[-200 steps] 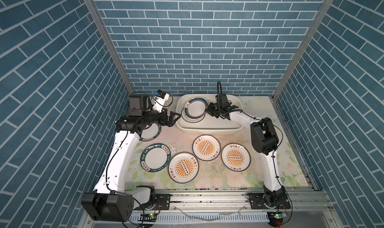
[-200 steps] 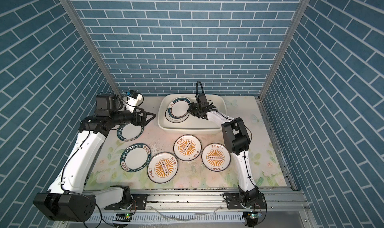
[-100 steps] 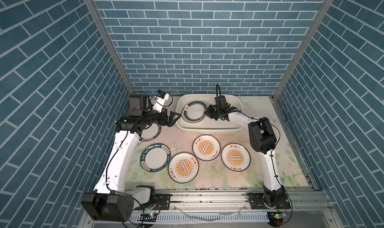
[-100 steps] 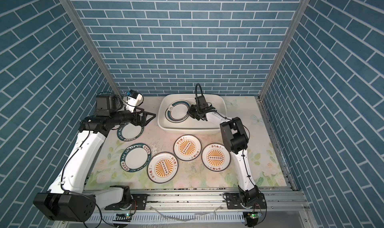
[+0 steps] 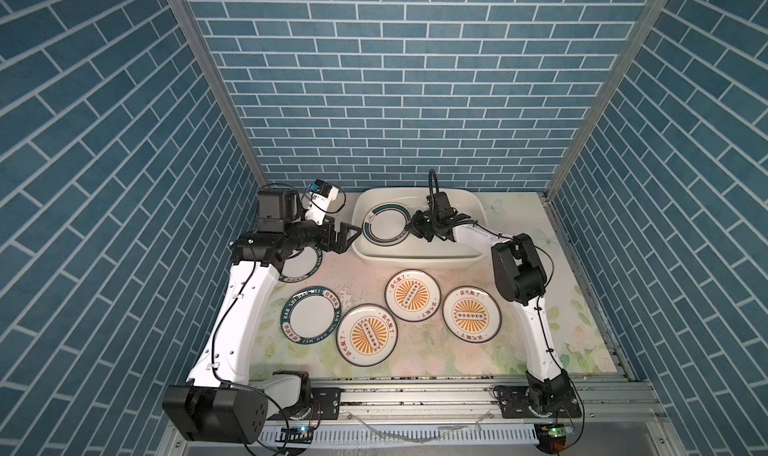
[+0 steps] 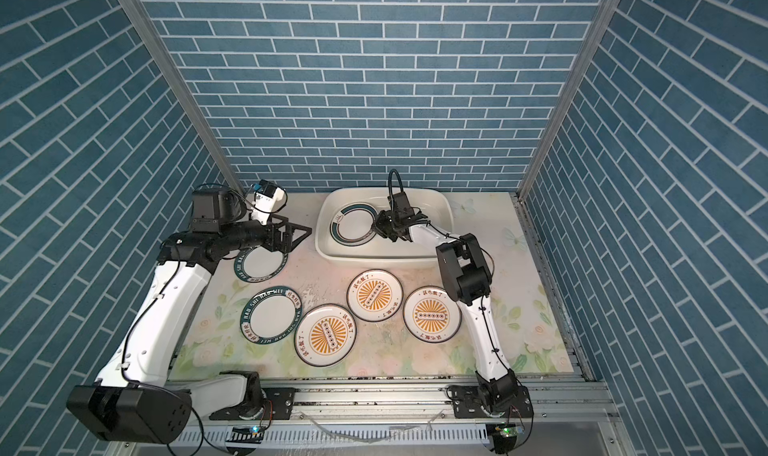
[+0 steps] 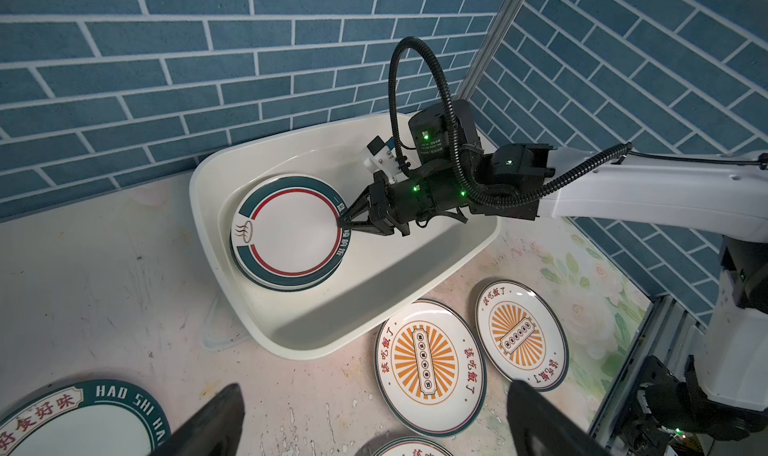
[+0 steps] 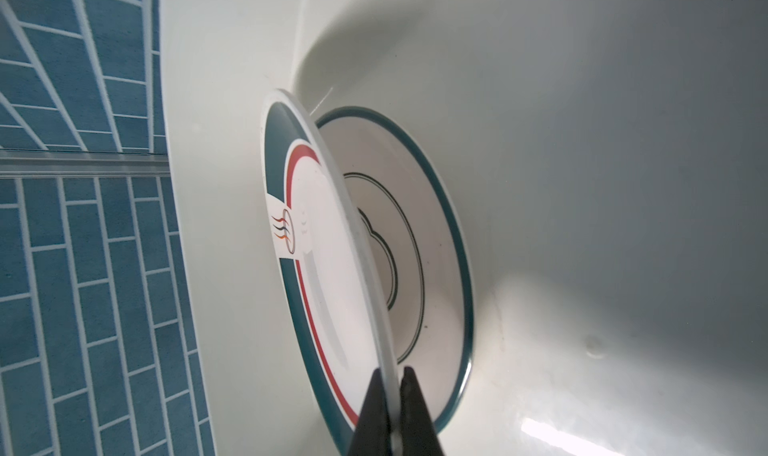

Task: Place the plates into the plastic bin on the countertop
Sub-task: 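Carry the upright plate with the right gripper over the bin and lower it, then lower the plate flat onto the clover-emblem plate and open the right gripper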

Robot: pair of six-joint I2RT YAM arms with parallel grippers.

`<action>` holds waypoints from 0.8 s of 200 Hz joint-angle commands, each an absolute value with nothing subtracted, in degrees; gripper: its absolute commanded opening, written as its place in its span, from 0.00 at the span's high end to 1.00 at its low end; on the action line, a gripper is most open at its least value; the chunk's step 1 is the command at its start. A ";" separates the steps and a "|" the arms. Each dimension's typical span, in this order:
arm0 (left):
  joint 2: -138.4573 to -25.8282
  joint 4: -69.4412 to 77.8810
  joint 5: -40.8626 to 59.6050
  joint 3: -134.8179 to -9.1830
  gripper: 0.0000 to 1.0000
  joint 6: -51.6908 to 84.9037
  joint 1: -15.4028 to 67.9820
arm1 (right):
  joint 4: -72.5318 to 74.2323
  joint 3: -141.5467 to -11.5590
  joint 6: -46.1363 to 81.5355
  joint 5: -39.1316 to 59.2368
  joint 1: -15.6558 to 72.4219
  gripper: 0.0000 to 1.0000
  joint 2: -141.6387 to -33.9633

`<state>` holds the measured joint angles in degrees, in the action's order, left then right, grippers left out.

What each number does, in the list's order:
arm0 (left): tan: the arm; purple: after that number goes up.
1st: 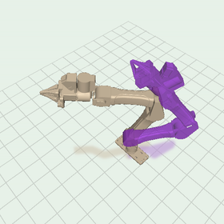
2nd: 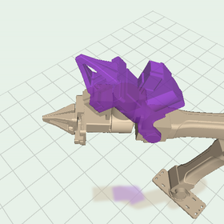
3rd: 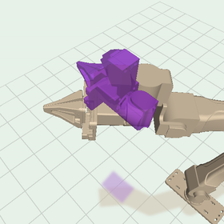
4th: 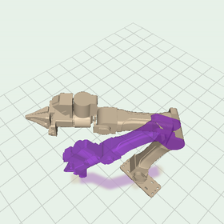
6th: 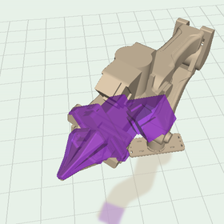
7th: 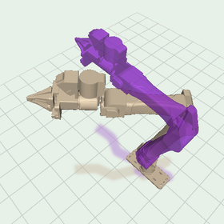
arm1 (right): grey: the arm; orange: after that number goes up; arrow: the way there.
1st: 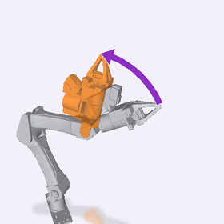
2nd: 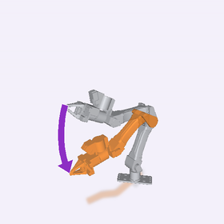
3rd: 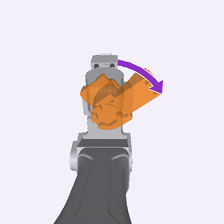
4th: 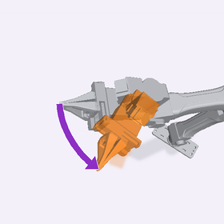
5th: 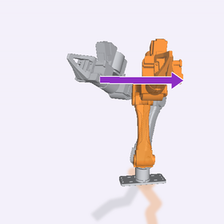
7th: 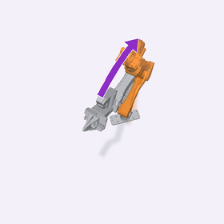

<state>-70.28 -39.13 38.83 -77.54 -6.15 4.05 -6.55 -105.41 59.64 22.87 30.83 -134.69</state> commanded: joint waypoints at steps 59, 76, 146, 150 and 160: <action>-69.35 -38.89 39.27 -77.34 0.00 -6.00 4.31 | -5.84 -107.67 61.52 25.05 31.18 0.98 -136.58; -69.27 -38.79 39.37 -77.19 0.00 -5.95 4.30 | -5.82 -107.66 61.51 25.16 31.17 0.97 -136.70; -69.24 -38.67 39.59 -77.24 0.00 -5.82 4.31 | -6.95 -107.35 61.34 24.64 31.11 0.92 -136.99; -69.26 -38.61 39.64 -77.21 0.01 -5.82 4.31 | -6.94 -107.39 61.39 24.69 31.11 0.92 -137.02; -69.17 -38.66 39.64 -77.23 0.01 -5.80 4.31 | -7.12 -107.49 61.34 24.59 31.05 0.91 -137.16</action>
<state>-70.28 -39.09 38.85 -77.54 -6.15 4.05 -6.85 -105.62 60.25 23.83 30.85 -135.92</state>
